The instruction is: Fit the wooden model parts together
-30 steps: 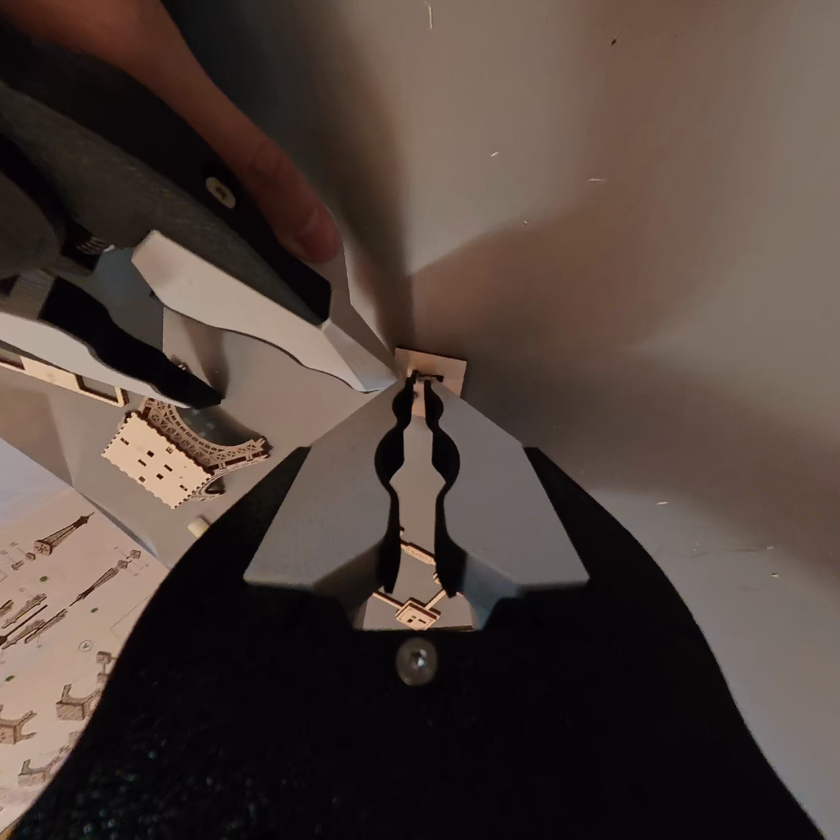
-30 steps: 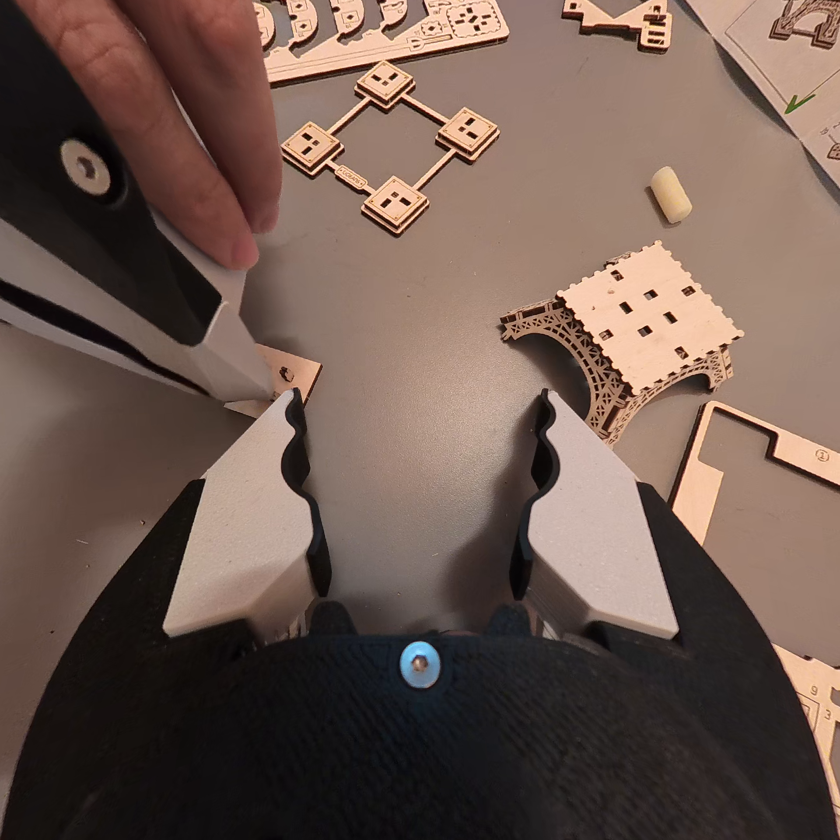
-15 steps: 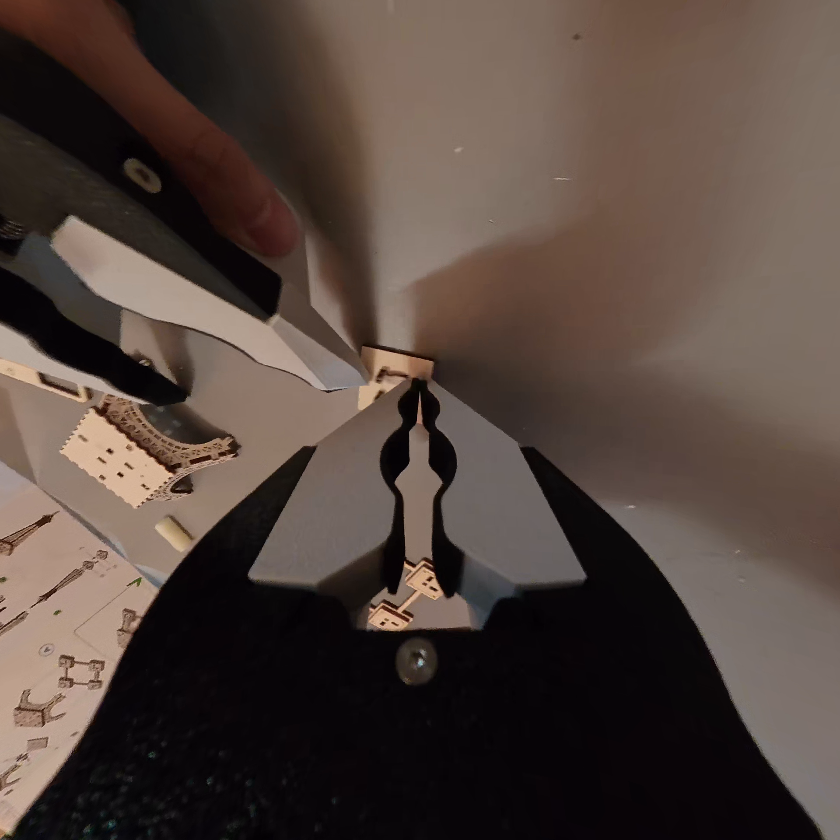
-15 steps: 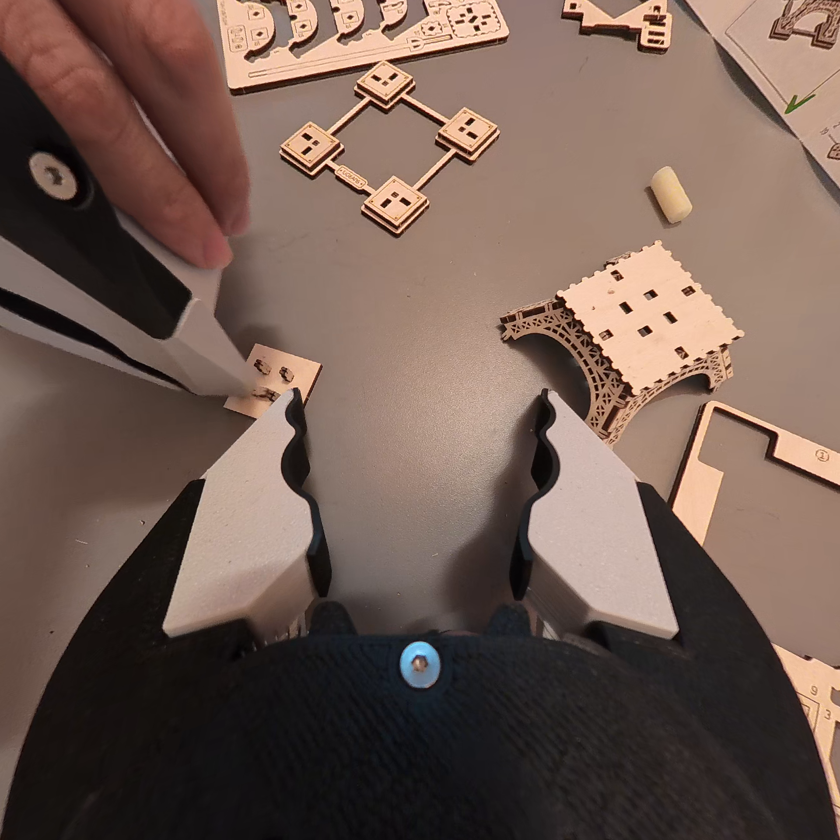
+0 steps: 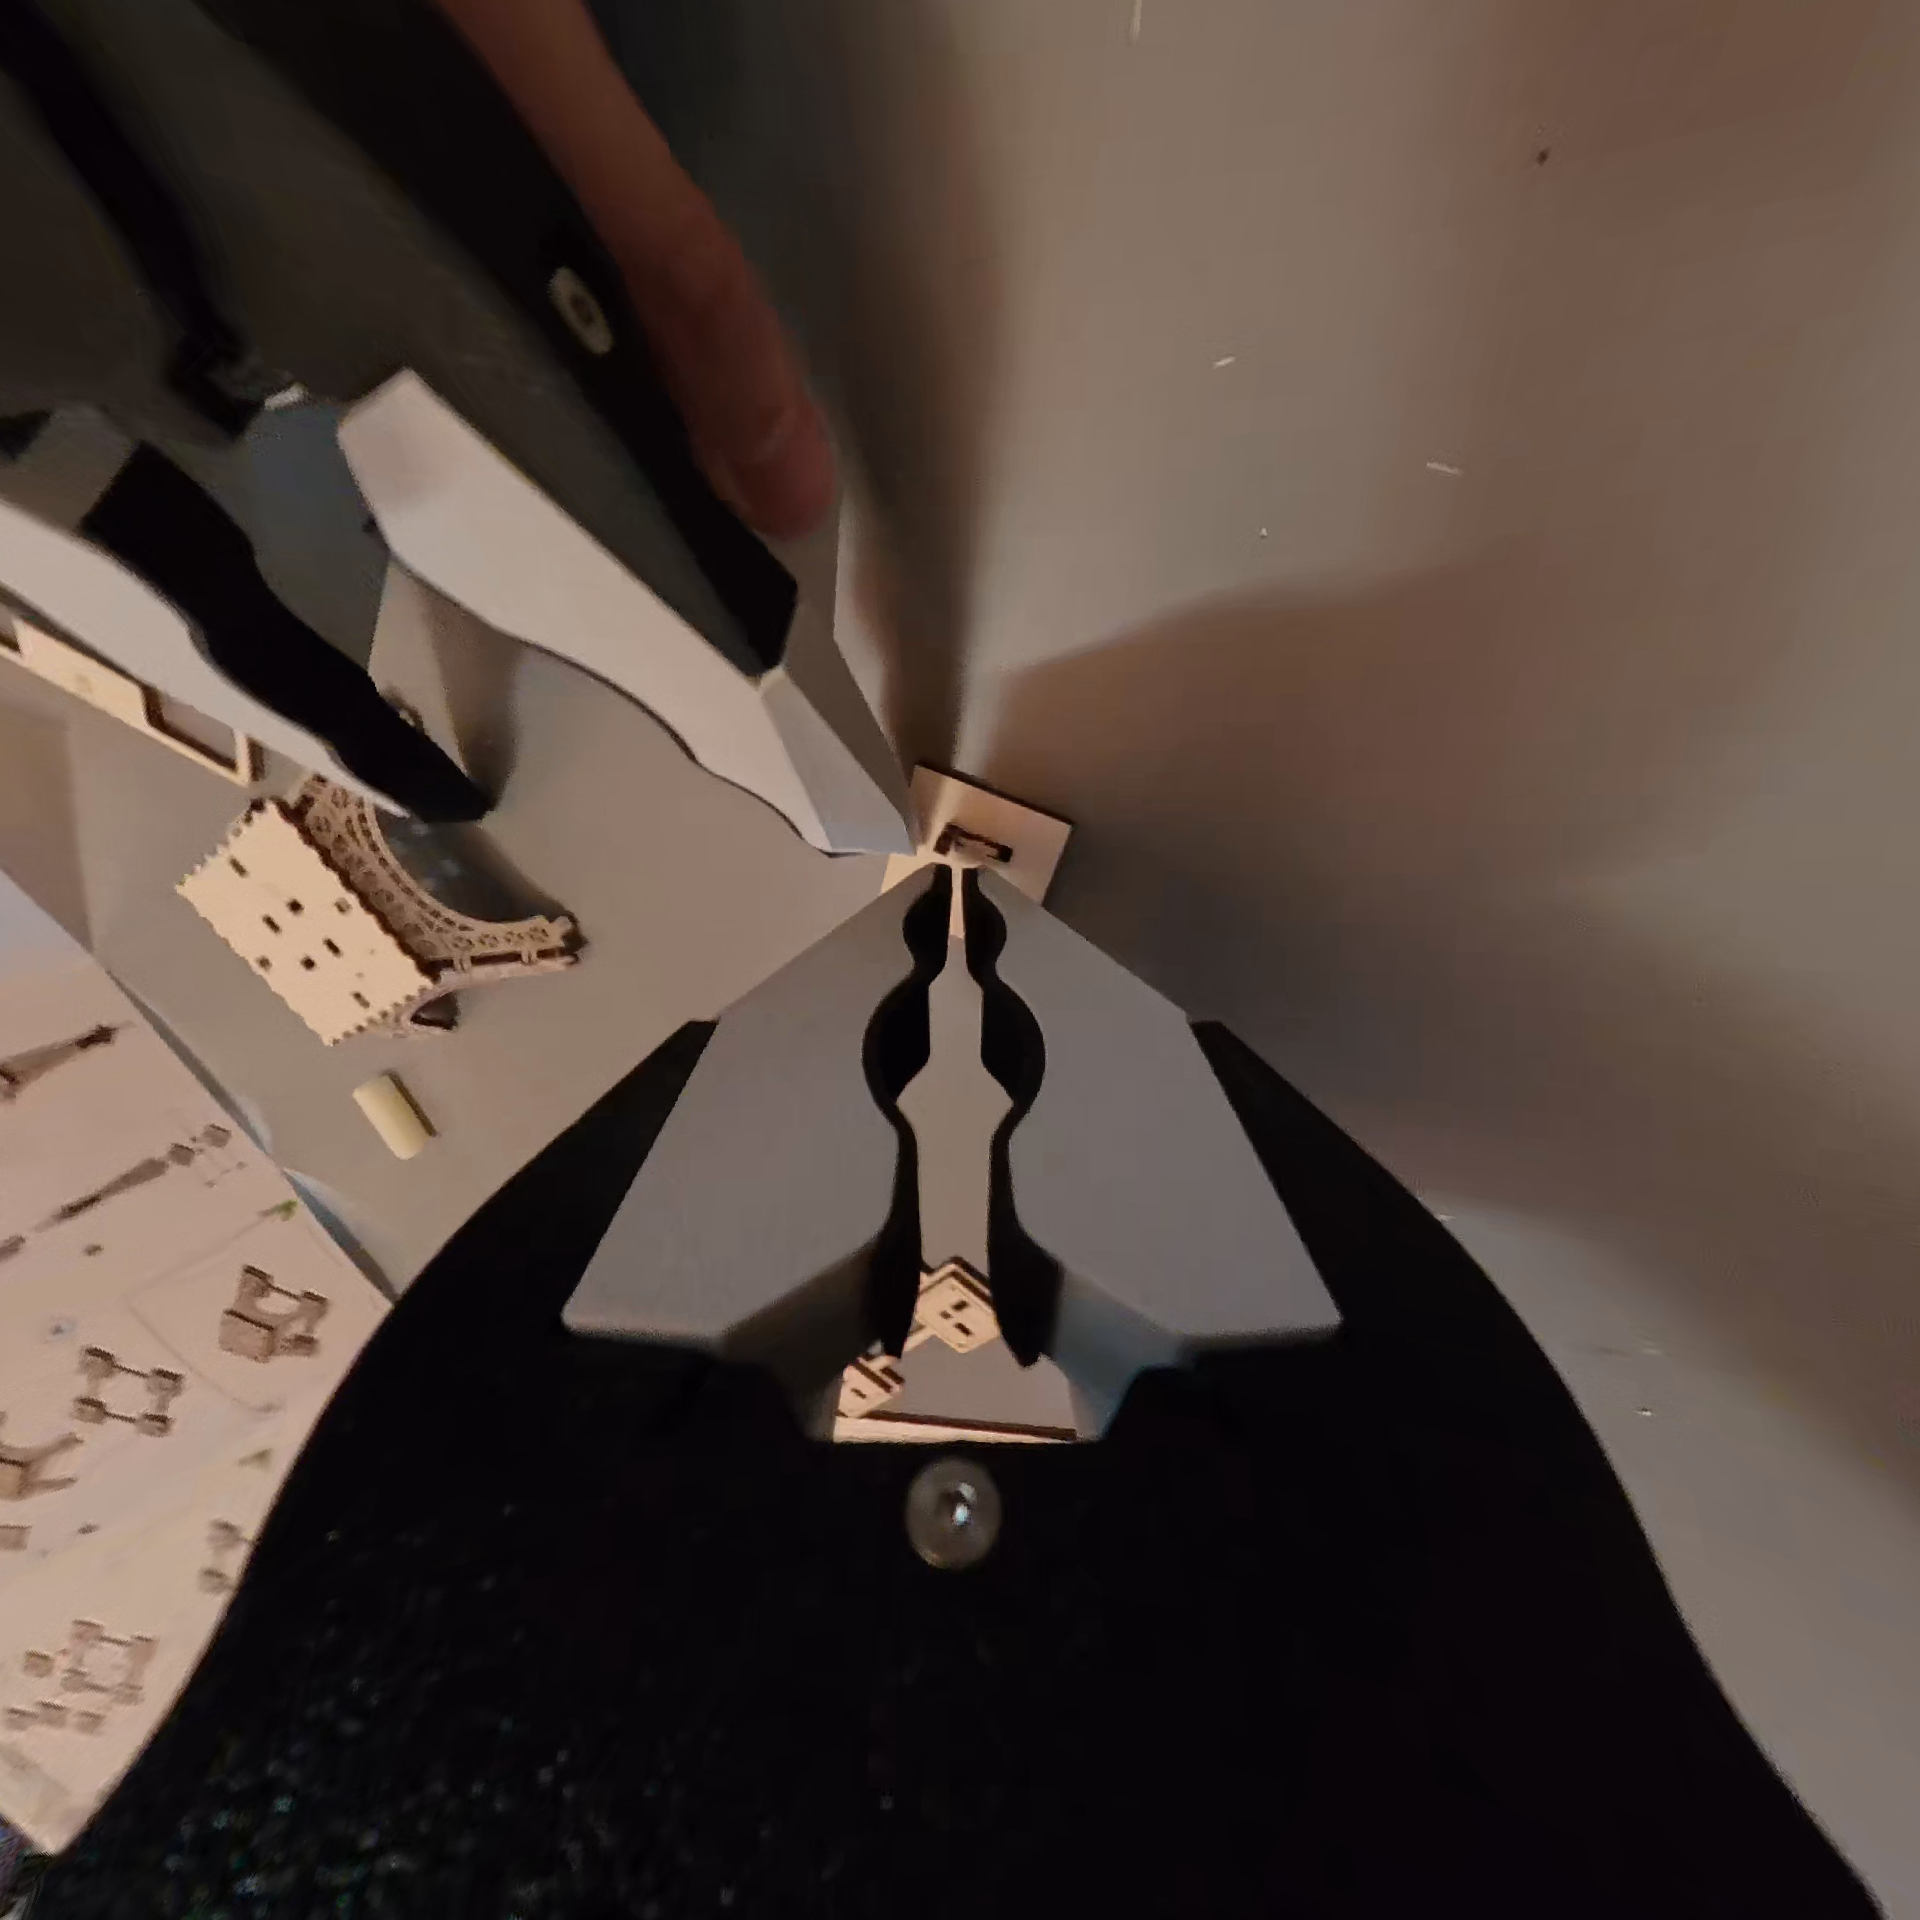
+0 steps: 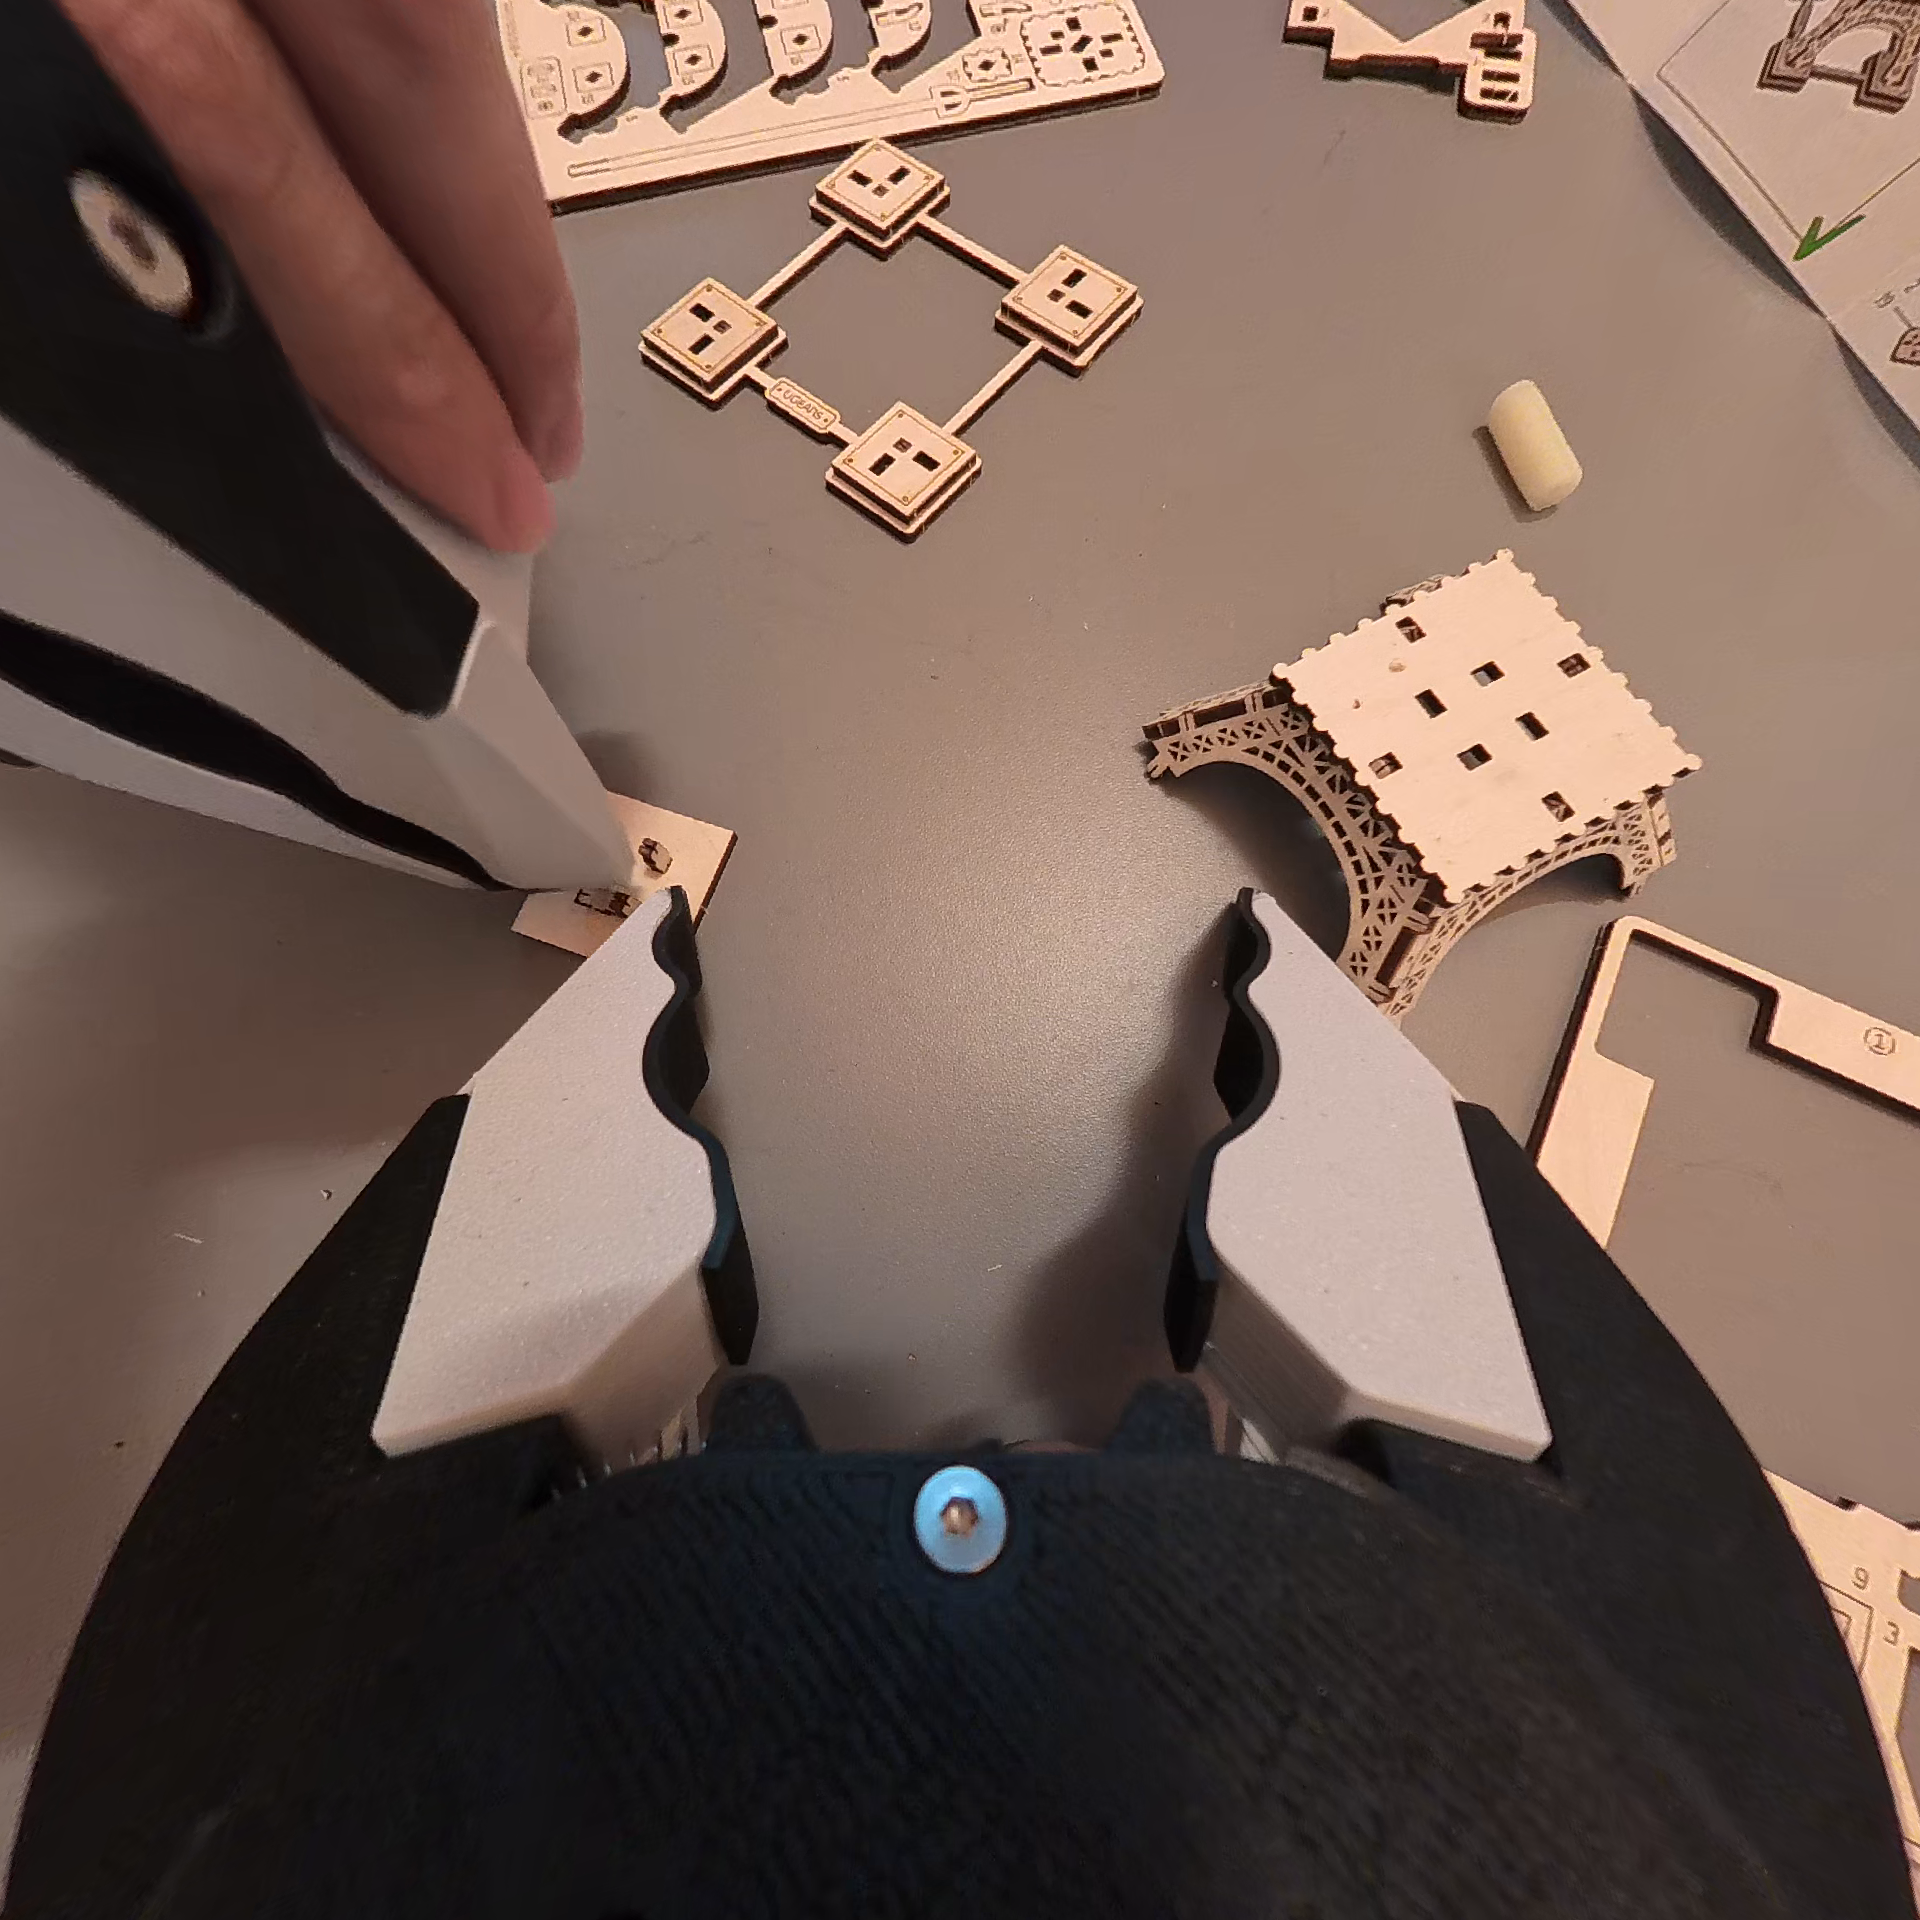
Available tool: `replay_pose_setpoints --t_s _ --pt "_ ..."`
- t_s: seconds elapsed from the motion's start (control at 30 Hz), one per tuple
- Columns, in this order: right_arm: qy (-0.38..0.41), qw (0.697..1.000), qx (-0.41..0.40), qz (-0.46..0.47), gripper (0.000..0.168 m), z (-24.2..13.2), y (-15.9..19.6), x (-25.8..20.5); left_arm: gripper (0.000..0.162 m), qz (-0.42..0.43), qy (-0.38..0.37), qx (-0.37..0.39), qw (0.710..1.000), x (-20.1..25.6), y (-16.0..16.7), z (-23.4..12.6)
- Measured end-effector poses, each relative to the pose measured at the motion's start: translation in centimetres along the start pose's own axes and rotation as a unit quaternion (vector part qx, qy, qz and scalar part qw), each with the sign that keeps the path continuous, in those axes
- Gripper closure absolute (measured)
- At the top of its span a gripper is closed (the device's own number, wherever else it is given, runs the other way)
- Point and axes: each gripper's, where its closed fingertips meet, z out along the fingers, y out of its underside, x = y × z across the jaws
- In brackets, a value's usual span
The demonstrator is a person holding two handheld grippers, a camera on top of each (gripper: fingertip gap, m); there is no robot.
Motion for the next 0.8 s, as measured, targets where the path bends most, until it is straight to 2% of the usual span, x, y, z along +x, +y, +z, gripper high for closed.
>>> replay_pose_setpoints --t_s 0.03,0.07,0.13,0.2,0.3,0.4,0.6,0.8 --pt "0.000 1.000 0.000 0.000 0.068 0.0 0.0 0.0 0.162 -0.020 0.000 0.002 1.000 0.0 0.0 -0.2" --pt "0.000 1.000 0.000 0.000 0.068 0.0 0.0 0.0 0.162 -0.050 -0.006 0.004 0.999 -0.1 0.1 -0.5" --pt "0.000 1.000 0.000 0.000 0.068 0.0 0.0 0.0 0.161 -0.167 -0.011 0.013 0.986 0.0 0.0 -0.9" --pt "0.000 1.000 0.000 0.000 0.068 0.0 0.0 0.0 0.157 -0.293 0.001 0.045 0.955 0.9 -0.8 -1.1" --pt "0.000 1.000 0.000 0.000 0.068 0.0 0.0 0.0 0.157 -0.390 -0.010 0.091 0.916 2.1 -1.8 -0.8" --pt "0.000 1.000 0.000 0.000 0.068 0.0 0.0 0.0 0.156 -0.428 -0.066 0.089 0.897 2.3 -1.0 0.1" --pt "0.000 1.000 0.000 0.000 0.068 0.0 0.0 0.0 0.157 -0.497 -0.131 0.139 0.847 0.8 -0.3 -0.5" --pt "0.000 1.000 0.000 0.000 0.068 0.0 0.0 0.0 0.160 -0.508 -0.139 0.151 0.836 0.5 -0.3 0.3"
